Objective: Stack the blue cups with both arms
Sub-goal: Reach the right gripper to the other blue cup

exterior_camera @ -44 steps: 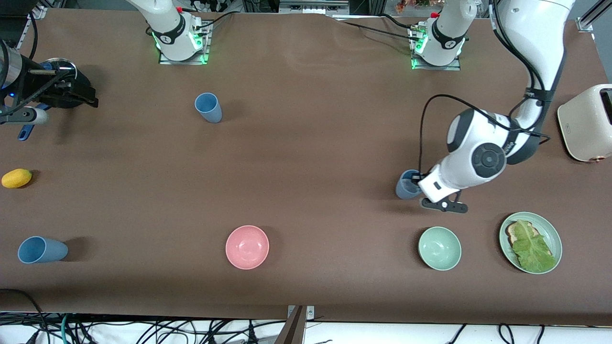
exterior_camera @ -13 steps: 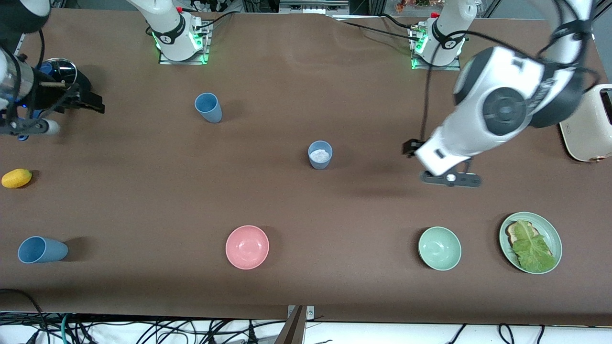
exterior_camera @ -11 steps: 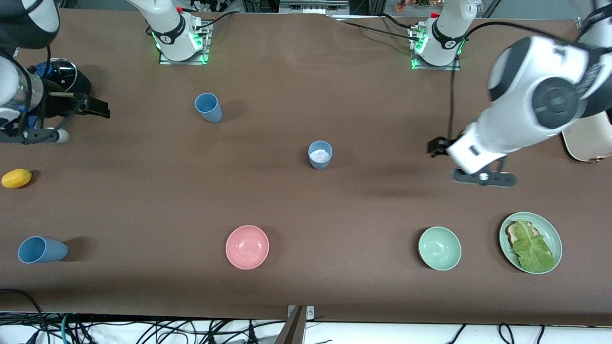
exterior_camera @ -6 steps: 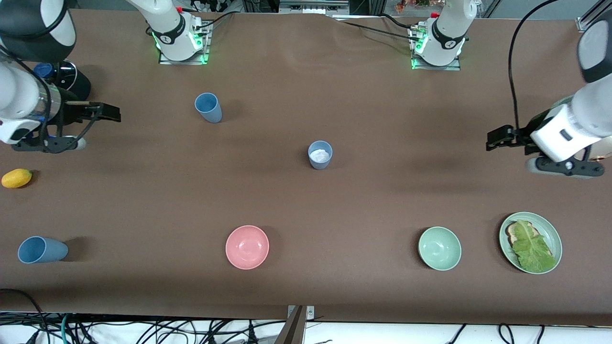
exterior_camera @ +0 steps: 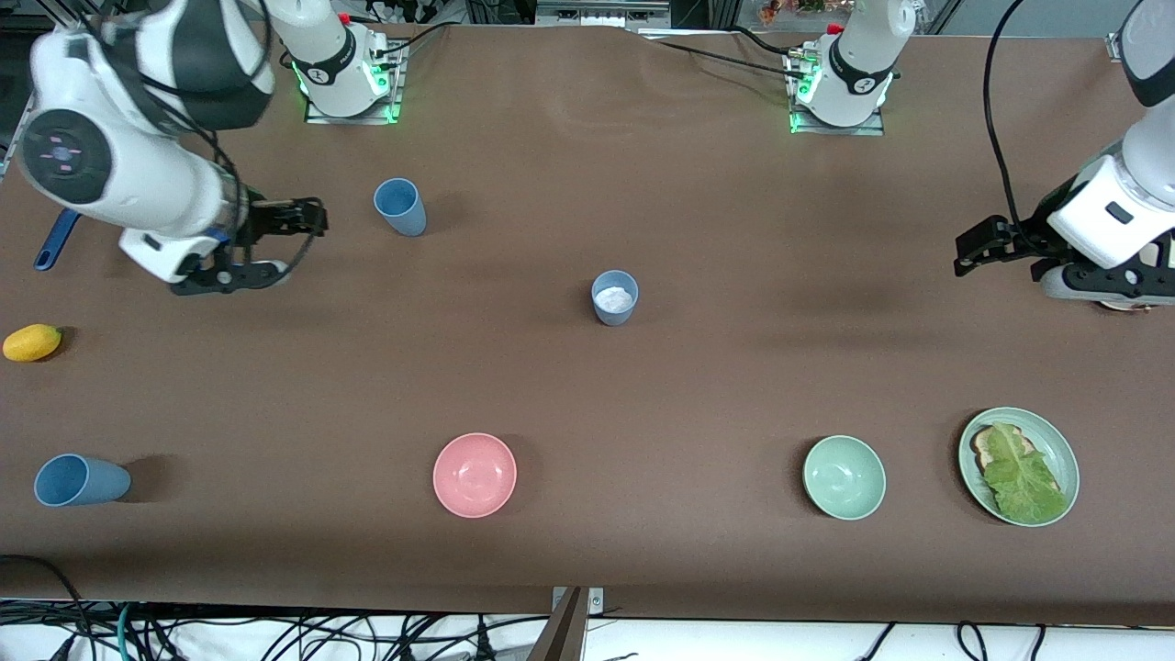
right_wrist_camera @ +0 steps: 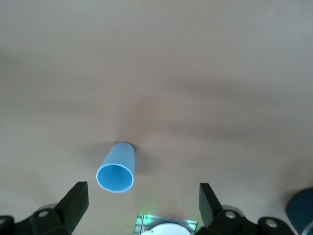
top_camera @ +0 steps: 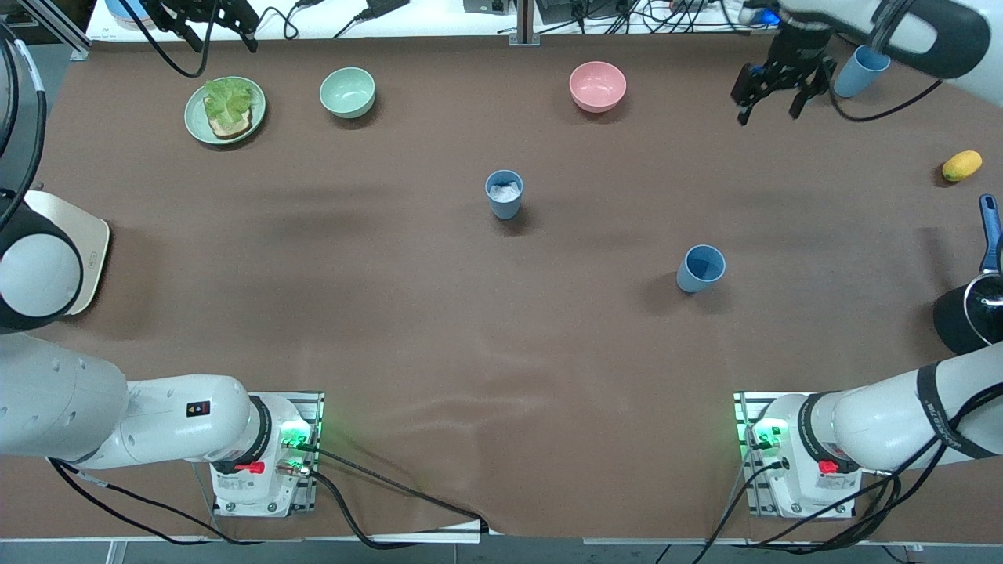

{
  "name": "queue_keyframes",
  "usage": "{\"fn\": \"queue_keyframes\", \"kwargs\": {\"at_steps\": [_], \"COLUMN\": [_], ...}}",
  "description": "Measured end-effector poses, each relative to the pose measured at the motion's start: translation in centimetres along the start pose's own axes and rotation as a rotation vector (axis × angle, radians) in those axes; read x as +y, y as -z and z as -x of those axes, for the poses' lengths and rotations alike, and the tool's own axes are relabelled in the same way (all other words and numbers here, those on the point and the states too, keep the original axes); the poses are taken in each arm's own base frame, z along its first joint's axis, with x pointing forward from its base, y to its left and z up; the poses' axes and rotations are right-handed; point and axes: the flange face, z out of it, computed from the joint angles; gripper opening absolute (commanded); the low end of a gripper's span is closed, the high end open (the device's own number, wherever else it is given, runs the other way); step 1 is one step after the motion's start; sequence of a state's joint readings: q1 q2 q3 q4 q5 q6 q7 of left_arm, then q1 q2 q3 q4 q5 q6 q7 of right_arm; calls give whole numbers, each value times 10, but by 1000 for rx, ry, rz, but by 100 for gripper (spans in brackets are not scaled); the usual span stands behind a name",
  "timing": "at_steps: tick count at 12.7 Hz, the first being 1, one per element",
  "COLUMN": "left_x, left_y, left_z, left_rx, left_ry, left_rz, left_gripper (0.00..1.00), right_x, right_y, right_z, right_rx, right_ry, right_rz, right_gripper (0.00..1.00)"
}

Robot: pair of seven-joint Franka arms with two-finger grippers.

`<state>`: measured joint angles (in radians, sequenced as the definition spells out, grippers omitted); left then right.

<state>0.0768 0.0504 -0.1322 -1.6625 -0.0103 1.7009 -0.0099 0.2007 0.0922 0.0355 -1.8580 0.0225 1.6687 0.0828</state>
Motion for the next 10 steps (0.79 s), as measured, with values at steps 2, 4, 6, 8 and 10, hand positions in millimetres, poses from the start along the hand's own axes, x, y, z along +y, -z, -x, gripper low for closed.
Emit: {"fn": "queue_keyframes", "kwargs": {"at_steps": [2,4,6,8,10], "left_x": [2,-6,-10,-10,-10], "left_y": [0,-1,-2,-3,-3], "left_z": [3,3,3,3,3], "left_rx": [1,-1,-7,-11,-12], "left_ry": [-2,12,20,20,20], "left_rz": [-3,-4,-4,-4,-4], "left_gripper": [100,100,100,100,100], "right_x": [-17,-31,-33,-31,-26], "right_y": [-47,-80,-98,-113,-136], "right_z": [14,38,55,64,74], "right_rx": [20,27,8,-4,13], "right_ry": [-13,-23,-45,-60,-69], "right_rz": [8,22,1,-18,-19], "right_gripper": [100,100,100,100,100]}}
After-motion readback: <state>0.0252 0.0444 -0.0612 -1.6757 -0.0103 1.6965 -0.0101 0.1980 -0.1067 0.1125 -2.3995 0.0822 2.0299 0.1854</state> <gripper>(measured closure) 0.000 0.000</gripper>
